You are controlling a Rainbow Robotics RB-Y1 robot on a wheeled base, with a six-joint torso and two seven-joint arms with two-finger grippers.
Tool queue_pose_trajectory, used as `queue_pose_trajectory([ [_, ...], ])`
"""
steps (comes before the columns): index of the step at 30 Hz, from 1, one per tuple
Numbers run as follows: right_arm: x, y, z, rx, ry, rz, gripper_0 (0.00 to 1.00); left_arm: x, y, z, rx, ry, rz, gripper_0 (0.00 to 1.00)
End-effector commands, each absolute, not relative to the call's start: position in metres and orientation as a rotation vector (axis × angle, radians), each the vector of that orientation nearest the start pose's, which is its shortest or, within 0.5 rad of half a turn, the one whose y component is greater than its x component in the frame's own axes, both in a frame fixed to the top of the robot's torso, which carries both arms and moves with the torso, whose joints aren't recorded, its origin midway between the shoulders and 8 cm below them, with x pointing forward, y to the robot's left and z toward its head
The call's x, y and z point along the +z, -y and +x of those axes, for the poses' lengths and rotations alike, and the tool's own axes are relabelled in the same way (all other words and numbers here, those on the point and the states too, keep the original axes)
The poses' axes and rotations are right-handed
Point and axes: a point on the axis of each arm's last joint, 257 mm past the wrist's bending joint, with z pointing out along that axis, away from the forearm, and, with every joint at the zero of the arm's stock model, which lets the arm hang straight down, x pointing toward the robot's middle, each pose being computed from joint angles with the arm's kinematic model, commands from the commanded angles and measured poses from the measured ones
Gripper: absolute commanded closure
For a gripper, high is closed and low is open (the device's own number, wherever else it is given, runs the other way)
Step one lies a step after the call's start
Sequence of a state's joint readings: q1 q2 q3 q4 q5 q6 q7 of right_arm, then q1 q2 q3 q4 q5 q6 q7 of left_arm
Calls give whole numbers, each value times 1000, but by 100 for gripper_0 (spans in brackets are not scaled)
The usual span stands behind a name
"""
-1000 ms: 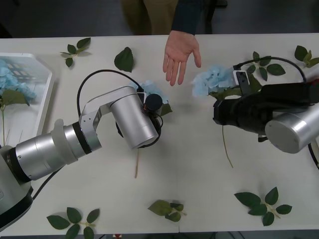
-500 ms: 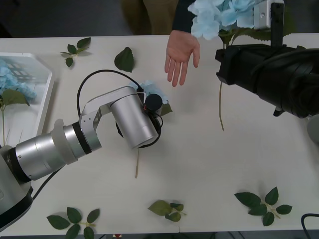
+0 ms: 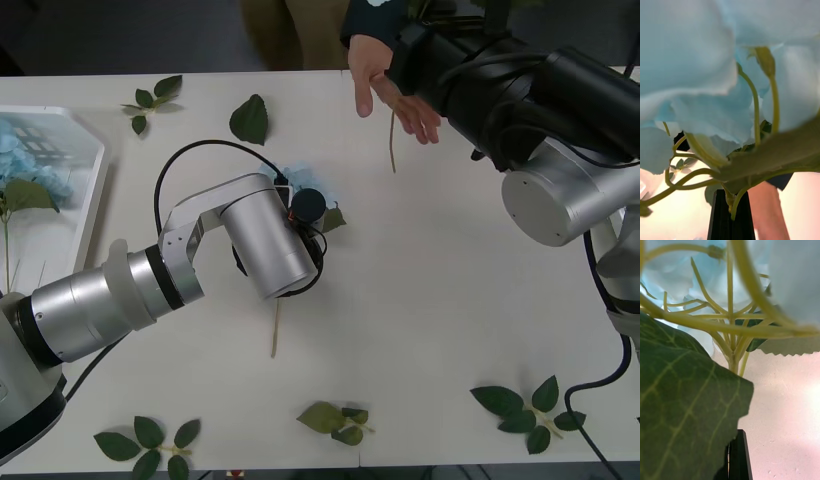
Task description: Place the red flowers into the right box and the blue flowers into the left box. If a person shows an open palm, hand one flower to the person first, then continue sorting.
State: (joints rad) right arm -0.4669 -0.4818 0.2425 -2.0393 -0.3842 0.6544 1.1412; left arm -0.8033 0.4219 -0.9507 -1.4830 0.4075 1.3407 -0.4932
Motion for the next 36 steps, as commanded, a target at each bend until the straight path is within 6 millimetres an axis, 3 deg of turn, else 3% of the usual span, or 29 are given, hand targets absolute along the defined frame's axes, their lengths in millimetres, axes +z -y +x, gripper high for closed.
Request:
queue_pose_trajectory([
  [1,47,56,560,482,-1435,-334,100,-331,-74,491,12,-2601,-33,100],
  [14,42,54,568,488,-1430,-323,100,-330,-74,491,15,-2600,-33,100],
  [15,42,55,568,488,-1430,-321,96,-330,-74,491,13,-2600,-33,100],
  [17,42,55,568,488,-1430,-321,76,-330,-74,491,13,-2600,-33,100],
  [19,41,55,568,488,-1431,-323,39,-330,-74,491,13,-2600,-33,100],
  [20,42,55,567,491,-1429,-325,32,-330,-74,492,14,-2598,-32,100],
  [23,43,57,564,498,-1431,-330,24,-330,-74,492,14,-2598,-32,100],
  [28,39,63,542,549,-1444,-350,22,-330,-74,491,13,-2600,-33,100],
  [36,14,108,489,556,-1580,-384,23,-330,-72,491,10,-2601,-29,100],
])
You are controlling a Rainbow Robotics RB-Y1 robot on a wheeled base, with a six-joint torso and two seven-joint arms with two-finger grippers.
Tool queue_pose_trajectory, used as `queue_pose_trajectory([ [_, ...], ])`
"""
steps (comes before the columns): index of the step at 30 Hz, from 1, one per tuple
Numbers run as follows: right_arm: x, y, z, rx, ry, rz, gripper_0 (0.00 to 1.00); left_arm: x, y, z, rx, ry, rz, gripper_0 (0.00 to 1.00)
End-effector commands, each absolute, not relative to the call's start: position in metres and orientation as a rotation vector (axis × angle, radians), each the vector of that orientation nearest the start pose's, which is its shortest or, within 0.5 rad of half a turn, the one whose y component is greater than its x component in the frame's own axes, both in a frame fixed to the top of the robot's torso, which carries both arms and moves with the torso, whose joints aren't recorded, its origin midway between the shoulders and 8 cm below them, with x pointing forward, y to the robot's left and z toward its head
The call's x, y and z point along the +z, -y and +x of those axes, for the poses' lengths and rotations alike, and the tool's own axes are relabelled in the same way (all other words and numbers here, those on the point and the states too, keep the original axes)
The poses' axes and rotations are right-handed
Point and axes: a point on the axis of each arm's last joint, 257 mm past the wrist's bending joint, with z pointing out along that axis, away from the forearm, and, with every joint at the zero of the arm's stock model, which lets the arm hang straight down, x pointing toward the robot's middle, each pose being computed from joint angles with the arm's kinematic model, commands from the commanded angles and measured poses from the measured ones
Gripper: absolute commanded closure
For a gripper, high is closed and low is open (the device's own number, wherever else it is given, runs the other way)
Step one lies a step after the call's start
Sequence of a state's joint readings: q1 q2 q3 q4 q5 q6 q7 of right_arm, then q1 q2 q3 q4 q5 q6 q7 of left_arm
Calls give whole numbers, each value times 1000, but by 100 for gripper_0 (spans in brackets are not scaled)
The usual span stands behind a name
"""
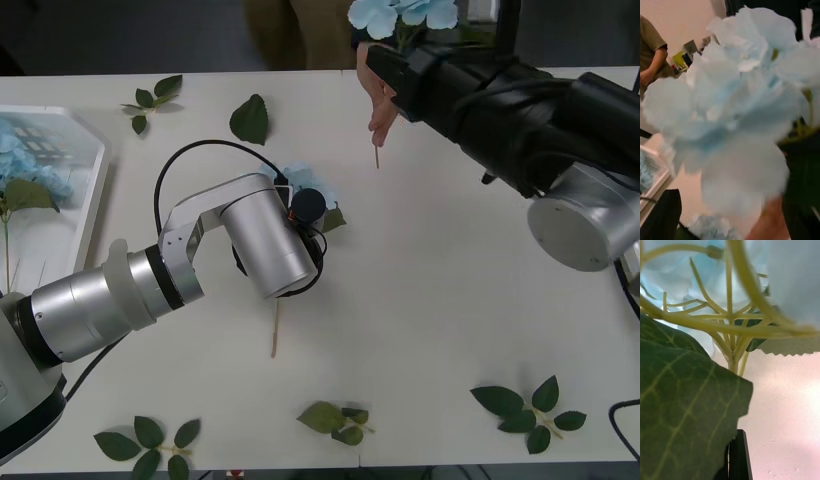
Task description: Place the red flowers into the right box and the blue flowers into the left box. If a person shows an open palm, hand one flower to the person first, then continue sorting.
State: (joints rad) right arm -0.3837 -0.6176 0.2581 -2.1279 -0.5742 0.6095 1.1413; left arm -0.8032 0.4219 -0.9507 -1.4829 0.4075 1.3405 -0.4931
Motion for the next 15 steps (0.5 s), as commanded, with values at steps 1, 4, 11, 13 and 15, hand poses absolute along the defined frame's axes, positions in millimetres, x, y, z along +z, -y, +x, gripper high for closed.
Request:
queue_pose_trajectory([
  [1,8,117,482,549,-1613,-383,23,-331,-70,490,8,-2602,-27,100],
  [4,-12,138,470,520,-1687,-383,23,-330,-66,489,-1,-2602,-18,100],
  [11,-85,197,464,391,-1867,-360,23,-300,-81,485,0,-2600,-28,100],
  [13,-103,205,465,369,-1901,-373,23,-282,-96,482,-4,-2615,-59,100],
  [15,-126,213,466,369,-1948,-383,22,-256,-119,479,-6,-2627,-107,100],
])
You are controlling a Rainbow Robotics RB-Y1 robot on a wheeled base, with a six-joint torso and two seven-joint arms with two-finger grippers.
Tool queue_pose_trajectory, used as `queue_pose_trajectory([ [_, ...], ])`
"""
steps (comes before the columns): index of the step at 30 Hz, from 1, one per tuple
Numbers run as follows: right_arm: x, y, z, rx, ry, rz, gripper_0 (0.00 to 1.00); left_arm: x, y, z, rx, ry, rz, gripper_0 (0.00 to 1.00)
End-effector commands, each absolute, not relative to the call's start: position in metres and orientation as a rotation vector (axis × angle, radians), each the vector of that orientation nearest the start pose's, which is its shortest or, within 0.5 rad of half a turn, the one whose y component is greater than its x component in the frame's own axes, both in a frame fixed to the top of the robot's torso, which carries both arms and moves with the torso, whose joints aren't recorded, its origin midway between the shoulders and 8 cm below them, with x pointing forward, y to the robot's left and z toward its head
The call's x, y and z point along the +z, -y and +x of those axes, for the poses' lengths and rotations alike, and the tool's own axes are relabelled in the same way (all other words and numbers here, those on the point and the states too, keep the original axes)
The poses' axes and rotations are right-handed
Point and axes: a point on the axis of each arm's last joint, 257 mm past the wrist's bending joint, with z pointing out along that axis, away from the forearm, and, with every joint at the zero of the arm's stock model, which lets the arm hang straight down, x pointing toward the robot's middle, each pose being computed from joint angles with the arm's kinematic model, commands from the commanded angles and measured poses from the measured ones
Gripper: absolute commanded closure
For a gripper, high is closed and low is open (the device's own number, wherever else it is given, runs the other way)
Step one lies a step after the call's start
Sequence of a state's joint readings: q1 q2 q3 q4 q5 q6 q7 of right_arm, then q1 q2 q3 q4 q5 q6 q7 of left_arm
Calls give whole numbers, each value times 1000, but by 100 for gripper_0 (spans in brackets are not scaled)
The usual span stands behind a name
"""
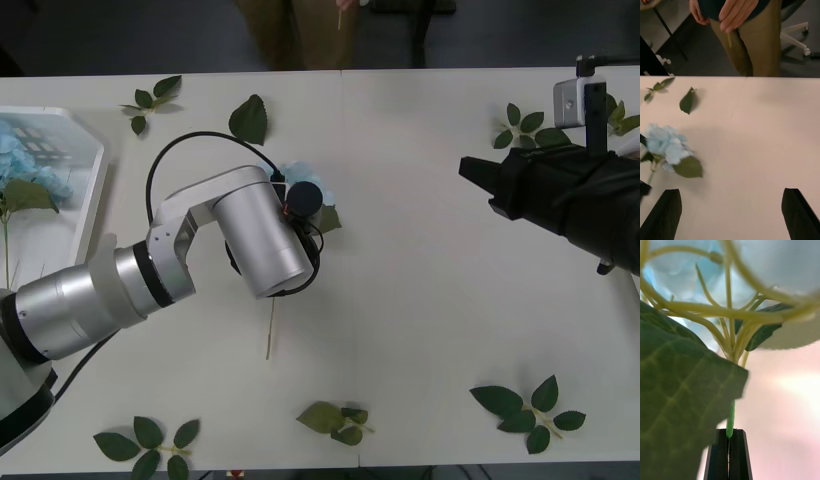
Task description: Place the red flowers into the right box and the blue flowers into the left box. If a person shows an open palm, hand one flower to the person first, then continue sorting.
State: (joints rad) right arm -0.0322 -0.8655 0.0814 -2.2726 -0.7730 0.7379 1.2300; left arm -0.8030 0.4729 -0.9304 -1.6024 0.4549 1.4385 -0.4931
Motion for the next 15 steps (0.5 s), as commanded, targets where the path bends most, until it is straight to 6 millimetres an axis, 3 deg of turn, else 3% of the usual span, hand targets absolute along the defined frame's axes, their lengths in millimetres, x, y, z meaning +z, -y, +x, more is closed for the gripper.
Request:
queue_pose_trajectory([
  [1,-133,215,467,369,-1963,-384,23,-249,-125,479,-5,-2629,-120,100],
  [3,-157,225,470,369,-2009,-386,23,-224,-154,474,20,-2638,-169,100],
  [4,-161,227,471,369,-2016,-386,23,-219,-162,472,27,-2643,-181,100],
  [8,-187,236,478,380,-2048,-380,23,-176,-223,460,70,-2673,-291,100],
  [14,-200,224,492,449,-2028,-408,22,-121,-322,444,132,-2687,-486,100],
  [15,-201,224,493,448,-2025,-418,23,-117,-331,442,137,-2685,-506,100],
])
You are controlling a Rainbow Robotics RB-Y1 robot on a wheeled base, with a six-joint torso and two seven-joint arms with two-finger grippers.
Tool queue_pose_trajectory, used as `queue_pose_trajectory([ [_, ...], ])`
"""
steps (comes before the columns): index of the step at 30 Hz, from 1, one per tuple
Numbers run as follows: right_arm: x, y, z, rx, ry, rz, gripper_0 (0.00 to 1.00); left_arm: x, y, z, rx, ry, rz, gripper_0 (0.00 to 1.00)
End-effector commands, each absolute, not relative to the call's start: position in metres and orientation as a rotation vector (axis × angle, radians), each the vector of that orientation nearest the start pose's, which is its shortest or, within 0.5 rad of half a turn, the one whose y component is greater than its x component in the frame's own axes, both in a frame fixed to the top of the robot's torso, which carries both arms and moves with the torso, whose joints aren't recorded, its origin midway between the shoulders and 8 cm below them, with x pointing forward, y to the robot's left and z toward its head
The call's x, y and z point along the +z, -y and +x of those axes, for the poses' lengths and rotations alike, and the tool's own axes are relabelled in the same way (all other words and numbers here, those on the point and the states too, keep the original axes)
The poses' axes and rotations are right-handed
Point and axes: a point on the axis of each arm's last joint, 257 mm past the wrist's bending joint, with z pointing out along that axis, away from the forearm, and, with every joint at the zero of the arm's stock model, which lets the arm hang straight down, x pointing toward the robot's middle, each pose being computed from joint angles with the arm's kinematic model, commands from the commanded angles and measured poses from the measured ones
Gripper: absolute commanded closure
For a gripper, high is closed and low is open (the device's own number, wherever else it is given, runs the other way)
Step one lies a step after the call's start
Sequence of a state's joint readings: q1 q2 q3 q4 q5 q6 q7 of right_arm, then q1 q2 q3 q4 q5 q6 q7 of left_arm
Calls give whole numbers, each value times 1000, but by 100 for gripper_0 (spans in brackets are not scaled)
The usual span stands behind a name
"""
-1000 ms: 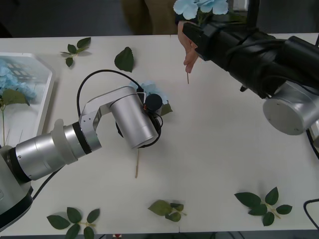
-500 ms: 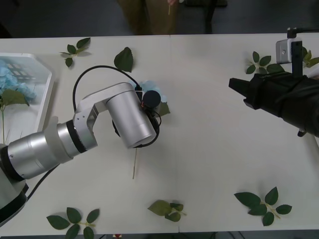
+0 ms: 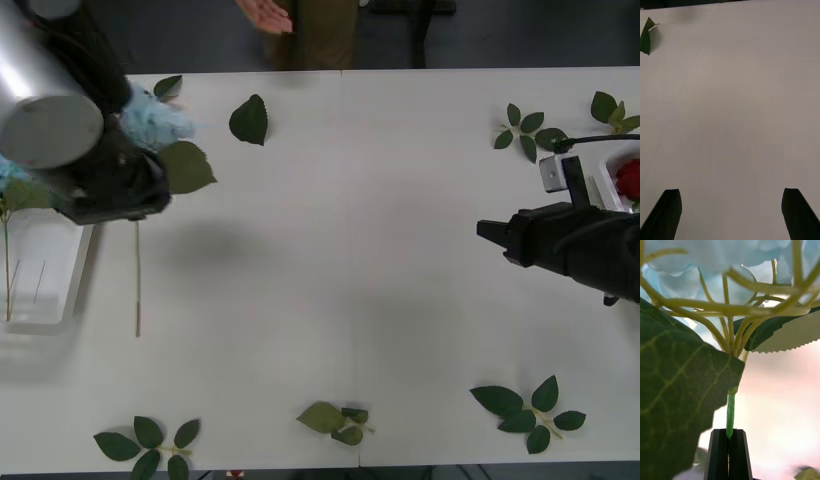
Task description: Place the red flowers into the right box and the blue flowers into the left box. If a person shows an open palm, hand one flower to the person first, then continue sorting.
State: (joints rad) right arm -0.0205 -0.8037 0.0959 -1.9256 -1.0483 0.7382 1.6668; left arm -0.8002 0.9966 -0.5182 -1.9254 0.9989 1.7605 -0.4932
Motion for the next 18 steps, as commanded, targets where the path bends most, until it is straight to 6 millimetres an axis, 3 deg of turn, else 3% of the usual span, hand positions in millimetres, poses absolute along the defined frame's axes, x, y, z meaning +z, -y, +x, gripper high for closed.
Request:
queue_pose_trajectory([
  [1,-198,218,495,453,-2005,-450,23,-109,-348,442,147,-2676,-550,100],
  [7,-181,182,486,619,-1933,-597,22,-73,-424,452,239,-2554,-733,100],
  [13,-159,180,478,695,-1883,-688,23,-64,-478,464,255,-2537,-773,100],
  [18,-138,180,468,793,-1815,-769,23,-65,-504,472,209,-2541,-786,100],
])
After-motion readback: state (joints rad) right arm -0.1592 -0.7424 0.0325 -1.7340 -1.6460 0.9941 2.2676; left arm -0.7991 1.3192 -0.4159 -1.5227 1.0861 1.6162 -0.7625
